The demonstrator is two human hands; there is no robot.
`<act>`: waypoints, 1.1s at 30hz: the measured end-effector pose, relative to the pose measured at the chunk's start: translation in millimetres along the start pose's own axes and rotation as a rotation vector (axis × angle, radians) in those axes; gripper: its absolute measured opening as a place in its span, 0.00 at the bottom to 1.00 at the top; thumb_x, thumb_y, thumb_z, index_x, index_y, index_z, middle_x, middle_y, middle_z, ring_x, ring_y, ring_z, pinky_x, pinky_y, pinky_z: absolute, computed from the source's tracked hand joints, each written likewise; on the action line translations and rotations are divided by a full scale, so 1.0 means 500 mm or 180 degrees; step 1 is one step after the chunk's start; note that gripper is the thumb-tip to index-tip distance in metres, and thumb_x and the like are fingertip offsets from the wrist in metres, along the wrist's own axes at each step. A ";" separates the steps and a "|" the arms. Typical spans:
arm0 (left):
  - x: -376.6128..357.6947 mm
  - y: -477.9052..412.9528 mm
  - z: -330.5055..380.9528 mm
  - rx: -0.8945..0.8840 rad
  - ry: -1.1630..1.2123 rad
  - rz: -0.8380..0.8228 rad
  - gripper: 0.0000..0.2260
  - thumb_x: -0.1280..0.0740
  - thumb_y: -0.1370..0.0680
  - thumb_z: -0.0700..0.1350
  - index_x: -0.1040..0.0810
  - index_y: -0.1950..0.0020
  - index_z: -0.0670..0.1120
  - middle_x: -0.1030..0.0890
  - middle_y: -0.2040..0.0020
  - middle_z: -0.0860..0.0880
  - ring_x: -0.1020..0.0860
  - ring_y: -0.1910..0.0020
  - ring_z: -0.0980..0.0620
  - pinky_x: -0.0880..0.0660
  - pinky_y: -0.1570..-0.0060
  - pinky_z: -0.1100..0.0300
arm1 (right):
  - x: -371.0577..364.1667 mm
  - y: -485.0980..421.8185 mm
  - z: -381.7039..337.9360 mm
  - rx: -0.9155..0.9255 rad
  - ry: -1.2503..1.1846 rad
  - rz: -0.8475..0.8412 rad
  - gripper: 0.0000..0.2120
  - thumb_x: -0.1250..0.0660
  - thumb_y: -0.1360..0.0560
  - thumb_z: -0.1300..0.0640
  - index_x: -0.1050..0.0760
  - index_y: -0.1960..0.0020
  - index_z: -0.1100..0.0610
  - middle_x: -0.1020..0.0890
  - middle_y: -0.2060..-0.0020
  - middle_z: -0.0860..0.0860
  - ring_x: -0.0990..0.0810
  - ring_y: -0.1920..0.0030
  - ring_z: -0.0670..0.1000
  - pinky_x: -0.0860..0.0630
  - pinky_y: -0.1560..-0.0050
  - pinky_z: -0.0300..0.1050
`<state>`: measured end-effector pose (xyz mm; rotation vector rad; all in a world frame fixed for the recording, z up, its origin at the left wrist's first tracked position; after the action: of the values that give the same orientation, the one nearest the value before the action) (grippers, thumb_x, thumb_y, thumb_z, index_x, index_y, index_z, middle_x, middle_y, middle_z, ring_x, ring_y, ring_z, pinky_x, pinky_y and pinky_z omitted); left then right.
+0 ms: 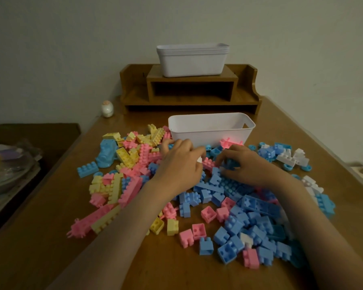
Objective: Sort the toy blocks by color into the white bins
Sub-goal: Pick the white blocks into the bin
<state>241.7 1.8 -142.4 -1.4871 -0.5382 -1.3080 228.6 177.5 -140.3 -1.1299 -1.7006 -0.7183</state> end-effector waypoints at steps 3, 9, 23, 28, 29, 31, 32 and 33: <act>0.001 0.002 0.001 0.0044 0.0063 -0.0105 0.05 0.42 0.24 0.46 0.34 0.49 0.51 0.37 0.54 0.54 0.34 0.44 0.53 0.50 0.36 0.53 | 0.001 -0.001 0.001 -0.0110 0.0153 0.0068 0.10 0.33 0.27 0.49 0.27 0.46 0.46 0.31 0.48 0.44 0.33 0.43 0.47 0.35 0.36 0.54; 0.003 0.007 0.020 -0.0134 0.0233 0.0195 0.10 0.46 0.21 0.55 0.36 0.53 0.49 0.32 0.57 0.53 0.31 0.52 0.53 0.46 0.40 0.54 | -0.001 -0.003 0.001 -0.0171 0.0257 0.0289 0.09 0.33 0.28 0.45 0.29 0.52 0.47 0.29 0.50 0.44 0.31 0.43 0.48 0.38 0.37 0.50; -0.005 0.013 0.032 -0.0332 -0.0021 -0.0509 0.14 0.44 0.20 0.58 0.38 0.49 0.48 0.27 0.52 0.50 0.32 0.44 0.49 0.49 0.39 0.55 | 0.016 -0.002 0.035 -0.0338 -0.0285 0.1251 0.09 0.41 0.23 0.60 0.34 0.43 0.55 0.26 0.51 0.52 0.27 0.55 0.53 0.31 0.56 0.46; -0.010 0.012 0.028 -0.0292 0.0010 -0.0521 0.09 0.49 0.18 0.55 0.41 0.50 0.50 0.27 0.53 0.51 0.29 0.47 0.51 0.48 0.38 0.54 | 0.002 -0.011 0.060 -0.0672 -0.0210 0.0811 0.11 0.42 0.22 0.59 0.29 0.40 0.56 0.30 0.45 0.56 0.28 0.46 0.57 0.35 0.50 0.42; -0.010 0.012 0.027 -0.0278 0.0009 -0.0530 0.10 0.51 0.18 0.56 0.41 0.50 0.50 0.26 0.53 0.51 0.28 0.48 0.51 0.48 0.37 0.54 | 0.001 -0.011 0.058 -0.0708 -0.0283 0.0729 0.12 0.43 0.21 0.59 0.29 0.39 0.55 0.31 0.44 0.56 0.29 0.44 0.57 0.36 0.48 0.40; -0.009 0.011 0.029 -0.0218 0.0117 -0.0460 0.13 0.53 0.19 0.57 0.39 0.50 0.49 0.25 0.53 0.52 0.28 0.49 0.53 0.49 0.36 0.54 | 0.003 -0.012 0.053 -0.0745 -0.0430 0.0504 0.15 0.44 0.21 0.59 0.29 0.36 0.51 0.32 0.41 0.55 0.31 0.40 0.55 0.37 0.44 0.40; -0.007 0.011 0.029 -0.0175 0.0258 -0.0377 0.13 0.53 0.19 0.57 0.38 0.50 0.49 0.26 0.55 0.52 0.28 0.50 0.54 0.49 0.36 0.54 | 0.003 -0.013 0.052 -0.0742 -0.0469 0.0370 0.17 0.45 0.21 0.60 0.29 0.35 0.48 0.32 0.40 0.55 0.32 0.38 0.55 0.37 0.41 0.42; -0.006 0.012 0.029 -0.0121 0.0445 -0.0282 0.12 0.52 0.19 0.56 0.38 0.50 0.49 0.27 0.56 0.53 0.29 0.52 0.55 0.50 0.35 0.55 | 0.003 -0.014 0.051 -0.0736 -0.0449 0.0245 0.19 0.46 0.21 0.60 0.30 0.34 0.47 0.32 0.39 0.55 0.32 0.37 0.55 0.37 0.38 0.44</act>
<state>252.2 13.0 -145.4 -1.4035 -0.4951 -1.4866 212.3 196.6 -148.8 -1.4279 -1.7116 -0.8187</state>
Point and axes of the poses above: each hand's wrist, its own y-axis away from the middle knuckle, its own x-axis out of the back of the hand, z = x × y, the point moved 2 cm from there along -y, towards the middle knuckle
